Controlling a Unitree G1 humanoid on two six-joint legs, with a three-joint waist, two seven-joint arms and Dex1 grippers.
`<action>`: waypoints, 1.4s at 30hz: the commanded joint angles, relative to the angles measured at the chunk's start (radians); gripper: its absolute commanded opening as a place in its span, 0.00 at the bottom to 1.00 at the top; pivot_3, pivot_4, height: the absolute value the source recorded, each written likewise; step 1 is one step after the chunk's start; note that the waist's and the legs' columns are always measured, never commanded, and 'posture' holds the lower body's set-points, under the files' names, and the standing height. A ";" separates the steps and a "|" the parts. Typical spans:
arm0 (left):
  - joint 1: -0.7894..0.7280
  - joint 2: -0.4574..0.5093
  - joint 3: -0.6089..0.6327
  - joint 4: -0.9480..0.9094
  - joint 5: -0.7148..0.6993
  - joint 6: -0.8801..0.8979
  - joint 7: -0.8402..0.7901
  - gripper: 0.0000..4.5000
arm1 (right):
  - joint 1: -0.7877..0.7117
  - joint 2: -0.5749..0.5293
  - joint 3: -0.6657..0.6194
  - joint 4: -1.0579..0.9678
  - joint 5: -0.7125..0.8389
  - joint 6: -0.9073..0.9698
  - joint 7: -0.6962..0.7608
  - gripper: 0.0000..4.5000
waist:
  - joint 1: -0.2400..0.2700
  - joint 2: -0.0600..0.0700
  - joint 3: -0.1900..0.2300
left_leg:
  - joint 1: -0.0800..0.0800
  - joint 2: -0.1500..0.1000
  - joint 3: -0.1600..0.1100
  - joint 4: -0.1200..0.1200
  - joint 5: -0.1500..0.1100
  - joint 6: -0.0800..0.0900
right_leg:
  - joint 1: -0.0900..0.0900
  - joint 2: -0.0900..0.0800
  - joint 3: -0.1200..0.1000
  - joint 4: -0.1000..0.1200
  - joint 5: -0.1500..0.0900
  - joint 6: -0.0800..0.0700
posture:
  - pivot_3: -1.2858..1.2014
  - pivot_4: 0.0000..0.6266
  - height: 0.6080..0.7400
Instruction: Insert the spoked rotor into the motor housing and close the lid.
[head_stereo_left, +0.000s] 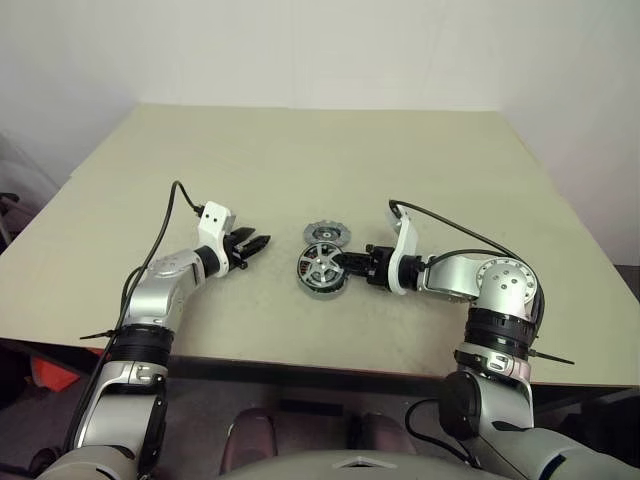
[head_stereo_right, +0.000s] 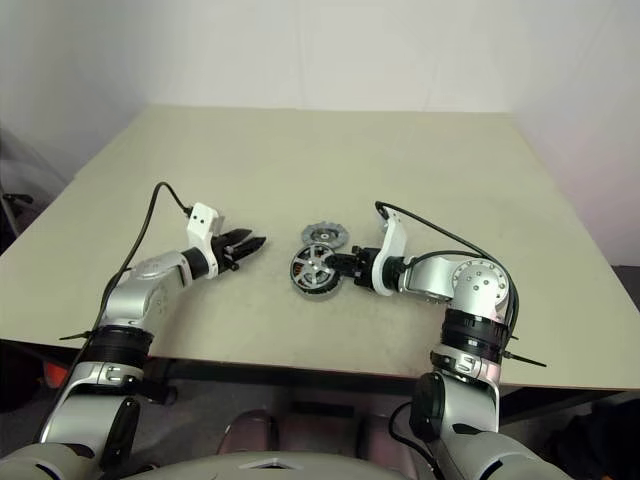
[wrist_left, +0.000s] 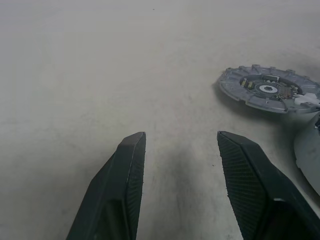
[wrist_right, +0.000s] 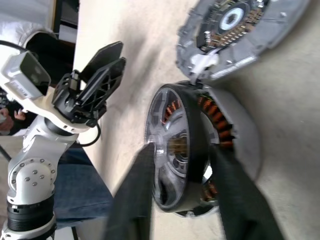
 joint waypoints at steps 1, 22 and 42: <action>-0.020 0.012 0.016 -0.021 -0.003 -0.017 -0.002 0.54 | -0.014 -0.003 0.005 -0.047 0.003 0.005 0.000 0.65 | 0.000 0.000 0.000 | 0.000 0.000 0.000 0.000 0.000 0.000 | 0.001 0.000 0.000 0.000 -0.001 -0.002 | 0.52 0.00 1.00; -0.040 0.006 0.008 0.003 0.001 -0.025 -0.009 0.54 | 0.079 -0.311 0.452 -0.357 -0.248 -0.361 0.335 0.73 | 0.009 0.000 0.000 | 0.001 -0.002 -0.001 0.000 0.000 0.000 | 0.004 -0.004 -0.002 -0.001 0.000 0.003 | 0.52 0.00 1.00; -0.027 0.016 0.015 -0.014 -0.001 -0.021 0.003 0.54 | 0.080 -0.340 0.761 -0.319 -0.575 -0.651 0.572 0.05 | 0.001 -0.001 0.000 | 0.000 -0.002 -0.001 0.003 0.000 0.001 | 0.004 -0.003 -0.002 0.000 -0.002 -0.001 | 0.52 0.00 1.00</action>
